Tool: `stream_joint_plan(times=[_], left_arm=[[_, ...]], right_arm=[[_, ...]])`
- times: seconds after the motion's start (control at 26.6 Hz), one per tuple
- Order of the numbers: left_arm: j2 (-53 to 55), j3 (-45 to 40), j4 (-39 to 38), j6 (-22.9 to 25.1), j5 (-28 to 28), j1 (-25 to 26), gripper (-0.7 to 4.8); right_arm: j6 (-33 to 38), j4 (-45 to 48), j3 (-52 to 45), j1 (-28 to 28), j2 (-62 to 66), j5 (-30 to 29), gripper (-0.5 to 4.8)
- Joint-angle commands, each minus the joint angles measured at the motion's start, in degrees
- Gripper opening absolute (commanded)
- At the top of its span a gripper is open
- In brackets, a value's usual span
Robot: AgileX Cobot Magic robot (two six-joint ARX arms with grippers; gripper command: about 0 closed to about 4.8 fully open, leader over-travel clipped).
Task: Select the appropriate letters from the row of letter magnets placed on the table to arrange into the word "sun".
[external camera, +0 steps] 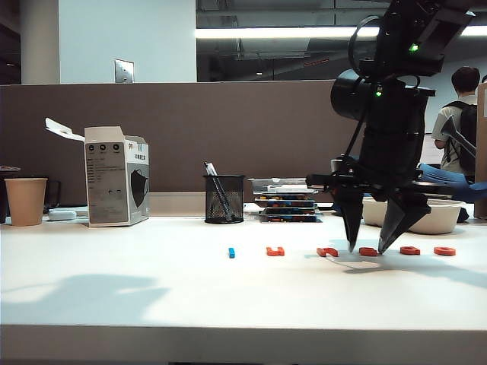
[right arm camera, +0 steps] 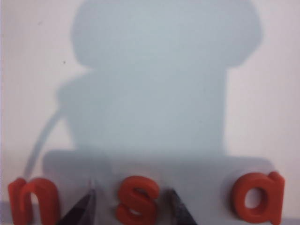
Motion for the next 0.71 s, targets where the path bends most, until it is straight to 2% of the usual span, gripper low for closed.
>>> stream_joint_plan(times=[0.04,0.19,0.23,0.34,0.53,0.64,0.71], left_arm=[[-0.15,0.15,0.74,0.02,-0.13,-0.04,-0.04],[-0.15,0.15,0.74,0.02,-0.15,-0.04,-0.04],[-0.15,0.15,0.74,0.02,-0.13,-0.04,-0.04],[-0.15,0.15,0.74,0.02,-0.13,-0.04,-0.04],[-0.15,0.15,0.79,0.02,-0.13,-0.04,-0.04],[-0.15,0.15,0.79,0.02,-0.13,-0.04,-0.04],[-0.15,0.15,0.76,0.02,-0.13,-0.04,-0.04]], right_arm=[[0.09,-3.32,-0.42,0.11,0.57,-0.39,1.98],[0.09,-3.04,-0.42,0.11,0.57,-0.39,1.97],[0.09,-2.99,-0.42,0.11,0.57,-0.39,1.84],[0.07,-2.93,-0.42,0.11,0.57,-0.39,1.02],[0.07,-2.78,-0.42,0.11,0.57,-0.39,0.98],[0.04,-2.58,-0.42,0.11,0.57,-0.39,0.56],[0.04,-2.43,-0.42,0.11,0.57,-0.39,0.52]])
